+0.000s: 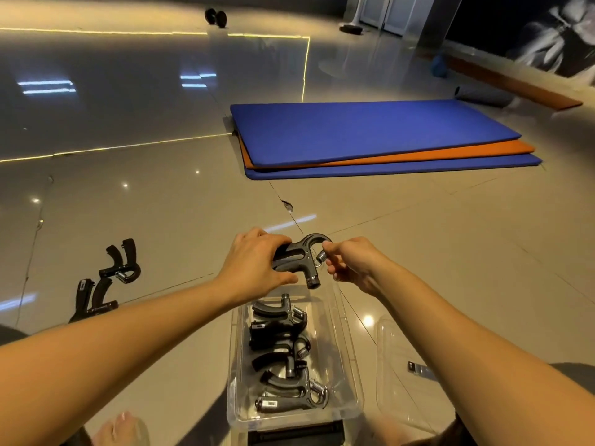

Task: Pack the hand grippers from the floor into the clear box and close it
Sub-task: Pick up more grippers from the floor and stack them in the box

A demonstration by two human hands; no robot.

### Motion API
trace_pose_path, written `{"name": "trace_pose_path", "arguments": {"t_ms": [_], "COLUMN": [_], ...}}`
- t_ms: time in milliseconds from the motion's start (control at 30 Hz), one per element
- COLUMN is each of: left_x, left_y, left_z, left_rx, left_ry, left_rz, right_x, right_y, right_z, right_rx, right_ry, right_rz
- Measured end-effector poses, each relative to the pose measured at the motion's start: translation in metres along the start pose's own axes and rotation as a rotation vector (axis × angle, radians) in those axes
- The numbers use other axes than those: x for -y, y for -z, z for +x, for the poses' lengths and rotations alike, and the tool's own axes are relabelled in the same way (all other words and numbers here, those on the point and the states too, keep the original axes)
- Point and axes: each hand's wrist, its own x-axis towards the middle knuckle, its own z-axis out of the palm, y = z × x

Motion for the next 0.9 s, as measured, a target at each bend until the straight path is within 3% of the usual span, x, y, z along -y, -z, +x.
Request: {"name": "trace_pose_path", "arguments": {"t_ms": [133,233,300,600,733,900], "left_x": [0.005,0.008,0.011,0.028,0.027,0.036], "left_y": [-0.026,-0.05,-0.068,-0.14,-0.174,-0.201], "left_z": [-0.013,-0.026,-0.034,-0.055,-0.064,-0.074], "left_rx": [0.164,0.281,0.334,0.529,0.578,0.502], "left_ry": [0.093,0.044,0.025,0.1,0.208,0.339], "left_rz": [-0.04,0.026,0.052,0.351,0.318,0.2], "right_x": [-0.024,-0.05,-0.065,-0.107,-0.117,-0.126], "right_y": [0.009,0.014,0.015,0.019,0.023,0.032], "right_z": [0.014,0.029,0.036,0.054,0.06,0.06], "right_rx": [-0.026,-0.203,-0.207,-0.032,-0.016,0.015], "right_ry": [0.046,0.147,0.147,0.094,0.114,0.087], "right_rz": [-0.38,-0.812,-0.907,-0.85,-0.776,-0.547]}}
